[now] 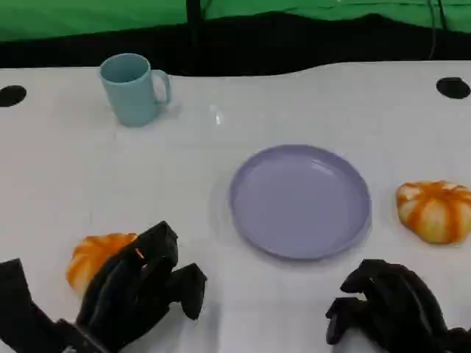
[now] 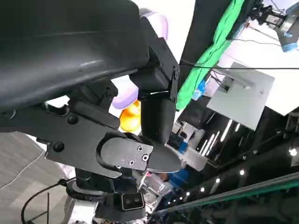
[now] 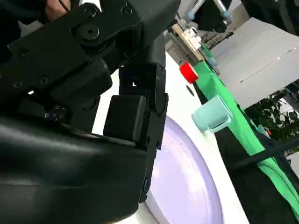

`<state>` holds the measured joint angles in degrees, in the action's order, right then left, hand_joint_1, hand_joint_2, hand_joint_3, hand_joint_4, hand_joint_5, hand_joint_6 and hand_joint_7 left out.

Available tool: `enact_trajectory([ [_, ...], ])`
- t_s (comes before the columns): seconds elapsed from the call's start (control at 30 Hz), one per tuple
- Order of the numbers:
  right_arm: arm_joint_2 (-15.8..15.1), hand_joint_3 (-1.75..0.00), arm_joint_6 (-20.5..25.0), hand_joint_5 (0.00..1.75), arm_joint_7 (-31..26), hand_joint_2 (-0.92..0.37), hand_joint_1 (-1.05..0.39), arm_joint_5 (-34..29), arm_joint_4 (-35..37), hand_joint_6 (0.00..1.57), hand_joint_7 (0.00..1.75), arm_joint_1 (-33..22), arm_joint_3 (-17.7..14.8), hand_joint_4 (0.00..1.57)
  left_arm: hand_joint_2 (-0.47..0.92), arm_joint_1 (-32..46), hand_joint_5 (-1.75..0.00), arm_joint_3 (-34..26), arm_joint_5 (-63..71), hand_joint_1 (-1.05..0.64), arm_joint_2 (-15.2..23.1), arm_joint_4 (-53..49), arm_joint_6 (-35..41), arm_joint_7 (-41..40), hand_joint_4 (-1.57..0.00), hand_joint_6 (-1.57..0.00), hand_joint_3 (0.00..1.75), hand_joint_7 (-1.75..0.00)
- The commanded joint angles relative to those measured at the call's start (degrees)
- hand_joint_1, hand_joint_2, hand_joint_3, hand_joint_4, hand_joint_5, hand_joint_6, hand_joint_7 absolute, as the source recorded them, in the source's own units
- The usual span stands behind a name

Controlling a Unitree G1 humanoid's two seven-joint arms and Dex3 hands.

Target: Grasp the bread from the table and place it into the plate.

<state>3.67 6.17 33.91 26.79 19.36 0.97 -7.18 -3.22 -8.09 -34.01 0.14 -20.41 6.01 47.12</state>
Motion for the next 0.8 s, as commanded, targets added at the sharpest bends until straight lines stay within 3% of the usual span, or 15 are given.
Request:
enact_trajectory([
  [0.03,-0.5,-0.01,-0.2,0.77,0.1,-0.74,-1.03,0.4,-0.3,1.57,0.36,0.2,-0.4,1.55,0.92,-0.3,-1.75,-0.3,0.5,-0.64,0.6,-0.2,-0.3,0.2,-0.9,-0.67,0.18,-1.75],
  [0.8,-0.5,0.0,-0.2,0.77,0.0,-0.74,-1.04,0.3,-0.2,1.57,0.36,0.3,-0.4,1.55,0.92,-0.4,-1.75,-0.7,0.4,-0.64,0.6,-0.2,0.5,0.6,-0.89,-0.65,0.17,-1.75],
])
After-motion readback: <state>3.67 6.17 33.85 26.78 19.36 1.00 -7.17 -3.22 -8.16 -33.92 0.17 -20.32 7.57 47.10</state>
